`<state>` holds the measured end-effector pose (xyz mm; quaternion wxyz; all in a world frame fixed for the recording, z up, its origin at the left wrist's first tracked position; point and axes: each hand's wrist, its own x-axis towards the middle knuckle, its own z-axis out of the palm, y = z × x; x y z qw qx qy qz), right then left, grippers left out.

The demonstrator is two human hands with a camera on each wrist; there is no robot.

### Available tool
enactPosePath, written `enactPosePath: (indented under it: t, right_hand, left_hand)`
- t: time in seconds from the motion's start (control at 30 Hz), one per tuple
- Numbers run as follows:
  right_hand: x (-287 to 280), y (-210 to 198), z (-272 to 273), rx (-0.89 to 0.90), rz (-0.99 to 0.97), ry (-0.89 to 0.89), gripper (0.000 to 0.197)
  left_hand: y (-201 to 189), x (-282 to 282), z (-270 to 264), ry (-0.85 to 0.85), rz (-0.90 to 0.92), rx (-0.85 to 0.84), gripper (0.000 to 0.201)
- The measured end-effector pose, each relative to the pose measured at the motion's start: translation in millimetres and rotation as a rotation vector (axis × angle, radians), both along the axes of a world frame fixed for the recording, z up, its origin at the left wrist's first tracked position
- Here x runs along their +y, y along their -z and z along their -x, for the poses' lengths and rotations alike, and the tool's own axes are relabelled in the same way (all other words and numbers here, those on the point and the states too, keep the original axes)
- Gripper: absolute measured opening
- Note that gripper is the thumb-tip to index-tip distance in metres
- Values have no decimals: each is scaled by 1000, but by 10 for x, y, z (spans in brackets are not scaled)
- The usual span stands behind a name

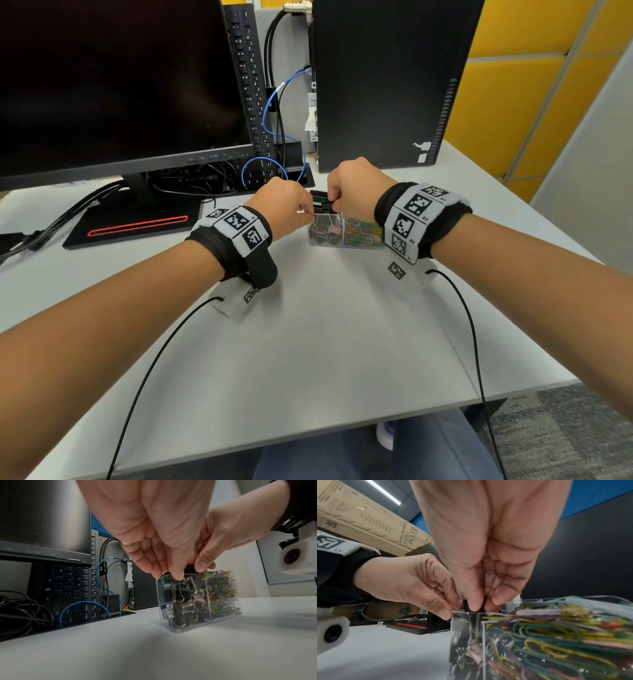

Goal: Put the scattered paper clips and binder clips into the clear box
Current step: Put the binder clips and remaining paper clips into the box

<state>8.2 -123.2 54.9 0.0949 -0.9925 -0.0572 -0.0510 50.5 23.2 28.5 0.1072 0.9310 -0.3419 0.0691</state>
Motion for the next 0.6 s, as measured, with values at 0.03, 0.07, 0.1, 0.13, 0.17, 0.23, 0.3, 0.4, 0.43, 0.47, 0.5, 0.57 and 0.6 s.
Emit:
enactPosePath:
  t: [0.03,0.07,0.1,0.13,0.17,0.23,0.3,0.4,0.43,0.47,0.5,0.57,0.6]
  right_hand:
    - [-11,9,-6,-2,-14,2,16]
    - [-23,15,-9,-1,-27,-1,16]
    - [-38,17,-7,1,-39,-8,14]
    - [-53,16,-3,3,-51,-15,13]
    - [-65,12,0,3,-60,-22,12]
    - [-82,4,1,1,-66,-26,12]
    - [-97,10,4,7,-84,-21,12]
    - [-112,32,18,2,-138,-6,9]
    - [-111,34,26,0,-141,1,9]
    - [-104,32,30,-2,-132,6,9]
    - [-95,28,31,-4,-116,9,9]
    - [-64,19,38,-7,-77,11,8]
    - [-49,18,41,-8,-58,14,9]
  left_hand:
    - [10,7,-3,8,8,-1,21]
    - [20,18,-11,16,21,0,20]
    - [27,31,-21,22,33,2,18]
    - [34,41,-28,27,41,6,17]
    - [40,46,-32,33,47,7,16]
    - [46,49,-38,47,70,12,13]
    - [48,45,-38,48,93,21,11]
    - [51,33,-37,22,87,30,11]
    - [48,26,-28,17,82,36,12]
    - [45,17,-18,16,77,40,14]
    - [43,8,-9,18,73,42,15]
    - [38,-7,3,15,71,47,15]
    - [36,-10,4,10,75,50,14]
